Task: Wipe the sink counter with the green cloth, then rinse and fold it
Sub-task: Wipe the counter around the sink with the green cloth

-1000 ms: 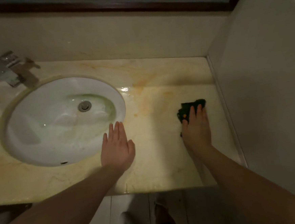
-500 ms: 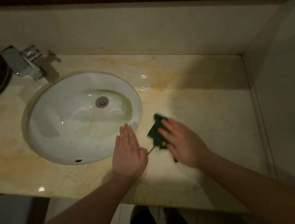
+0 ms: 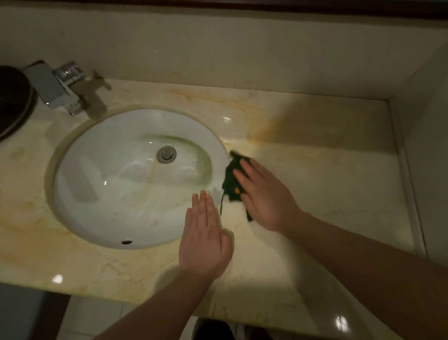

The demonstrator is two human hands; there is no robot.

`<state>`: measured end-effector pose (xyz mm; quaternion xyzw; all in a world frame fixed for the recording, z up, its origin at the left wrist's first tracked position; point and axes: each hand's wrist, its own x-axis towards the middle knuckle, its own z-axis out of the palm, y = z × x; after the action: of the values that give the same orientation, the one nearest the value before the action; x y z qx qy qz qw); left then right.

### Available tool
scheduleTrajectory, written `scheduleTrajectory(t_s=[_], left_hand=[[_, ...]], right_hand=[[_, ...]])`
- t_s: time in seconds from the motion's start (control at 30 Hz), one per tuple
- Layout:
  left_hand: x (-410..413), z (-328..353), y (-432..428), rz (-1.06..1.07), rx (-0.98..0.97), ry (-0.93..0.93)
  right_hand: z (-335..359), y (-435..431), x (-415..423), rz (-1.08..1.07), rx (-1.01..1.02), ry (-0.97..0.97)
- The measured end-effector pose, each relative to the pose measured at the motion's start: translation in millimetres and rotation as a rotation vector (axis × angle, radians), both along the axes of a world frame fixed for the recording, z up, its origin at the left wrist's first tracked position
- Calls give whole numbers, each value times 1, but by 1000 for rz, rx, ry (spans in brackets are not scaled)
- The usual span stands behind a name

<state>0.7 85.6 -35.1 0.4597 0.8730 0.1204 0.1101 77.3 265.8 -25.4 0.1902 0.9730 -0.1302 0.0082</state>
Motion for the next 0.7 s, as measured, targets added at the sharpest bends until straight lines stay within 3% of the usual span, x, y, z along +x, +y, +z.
scheduleTrajectory(t_s=[0.13, 0.27, 0.43, 0.57, 0.7], left_hand=[[-1, 0, 3, 1, -31, -1], [-2, -4, 5, -56, -84, 39], [-5, 1, 38, -171, -27, 4], [-15, 4, 102, -134, -20, -39], [-16, 0, 114, -154, -64, -17]], right_hand=[[0, 19, -33, -124, 33, -4], [-1, -1, 13, -230, -2, 16], [-2, 4, 106, -734, -75, 32], [-4, 55, 138, -944, -15, 27], [-6, 102, 117, -1072, 23, 22]])
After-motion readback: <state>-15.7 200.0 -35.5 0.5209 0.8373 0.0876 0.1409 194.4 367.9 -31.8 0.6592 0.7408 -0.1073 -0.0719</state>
